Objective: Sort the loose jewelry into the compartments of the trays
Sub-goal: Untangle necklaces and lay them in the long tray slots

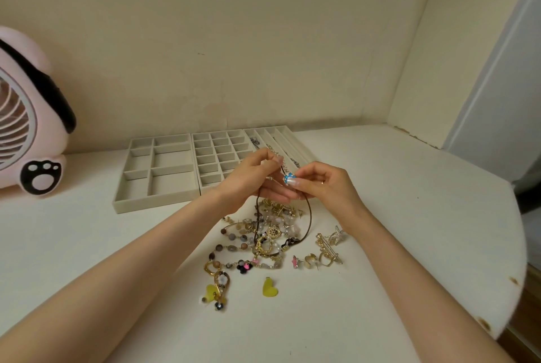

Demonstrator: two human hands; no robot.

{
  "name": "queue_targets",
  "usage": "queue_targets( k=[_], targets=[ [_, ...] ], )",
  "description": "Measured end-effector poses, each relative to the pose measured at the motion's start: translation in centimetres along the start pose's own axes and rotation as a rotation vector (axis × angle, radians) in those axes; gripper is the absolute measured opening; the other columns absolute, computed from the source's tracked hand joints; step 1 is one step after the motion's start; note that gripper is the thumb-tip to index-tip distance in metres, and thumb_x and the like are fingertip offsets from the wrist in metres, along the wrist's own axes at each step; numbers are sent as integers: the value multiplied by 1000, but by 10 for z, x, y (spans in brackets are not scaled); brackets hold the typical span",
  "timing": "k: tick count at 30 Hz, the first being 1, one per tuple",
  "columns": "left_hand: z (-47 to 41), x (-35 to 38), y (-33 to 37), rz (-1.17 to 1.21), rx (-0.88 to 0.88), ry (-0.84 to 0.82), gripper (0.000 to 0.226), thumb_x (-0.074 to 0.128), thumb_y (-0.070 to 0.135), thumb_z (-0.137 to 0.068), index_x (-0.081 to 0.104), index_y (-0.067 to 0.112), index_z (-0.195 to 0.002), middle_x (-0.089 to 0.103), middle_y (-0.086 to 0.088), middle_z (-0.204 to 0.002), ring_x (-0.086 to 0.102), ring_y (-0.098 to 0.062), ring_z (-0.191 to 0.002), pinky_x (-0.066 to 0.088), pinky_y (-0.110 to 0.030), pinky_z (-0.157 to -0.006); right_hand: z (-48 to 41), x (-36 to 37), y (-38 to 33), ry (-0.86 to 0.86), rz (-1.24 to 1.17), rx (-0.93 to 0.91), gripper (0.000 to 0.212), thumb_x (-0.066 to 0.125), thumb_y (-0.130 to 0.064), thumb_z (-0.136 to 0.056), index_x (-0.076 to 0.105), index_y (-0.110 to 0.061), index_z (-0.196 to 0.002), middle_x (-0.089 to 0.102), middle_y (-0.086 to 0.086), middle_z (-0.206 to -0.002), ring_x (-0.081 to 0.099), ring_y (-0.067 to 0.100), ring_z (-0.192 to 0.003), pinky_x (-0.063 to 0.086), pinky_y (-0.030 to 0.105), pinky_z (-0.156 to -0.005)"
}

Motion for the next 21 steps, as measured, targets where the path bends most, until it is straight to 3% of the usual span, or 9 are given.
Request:
queue_targets(
  k=[3, 7, 16, 21],
  targets=[
    [0, 3, -2, -16, -24, -39, 15, 38, 23, -101, 39, 10, -93, 67, -24, -80, 70, -33, -70, 58, -32, -58, -2, -4, 2, 19, 41, 5, 6, 73, -10, -79, 69, -9, -83, 68, 1, -77, 63, 8, -73, 55, 27, -73],
    [-1, 0, -1, -33, -23, -35, 15, 39, 24, -100, 40, 9, -96, 67, -15, -72, 68, -25, -60, 57, -29, -53, -2, -9, 3, 28, 4, 25, 3, 70, -9, -82, 68, -9, -84, 66, -1, -77, 62, 5, -74, 52, 19, -68],
    [-2, -6, 6, -102, 24, 6, 20, 44, 24, -98, 43, 7, -86, 60, -6, -53, 57, -17, -41, 49, -22, -41, -1, 1, -4, -32, 52, -35, 9, 70, -5, -81, 64, -13, -81, 65, 2, -79, 62, 7, -72, 54, 21, -68],
    [-1, -2, 6, -124, 29, -11, 21, 47, 23, -97, 45, 8, -82, 59, -7, -53, 57, -17, -40, 47, -22, -40, -1, 1, -5, -6, 81, -63, 13, 69, -4, -82, 63, -15, -81, 68, 7, -81, 64, 12, -71, 54, 24, -68]
  ],
)
Point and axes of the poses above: each hand's wrist, its own z-axis away from the middle knuckle, its own x-axis out of the palm, y = z × x, the point moved 10 cm from there along -z, towards the middle knuckle
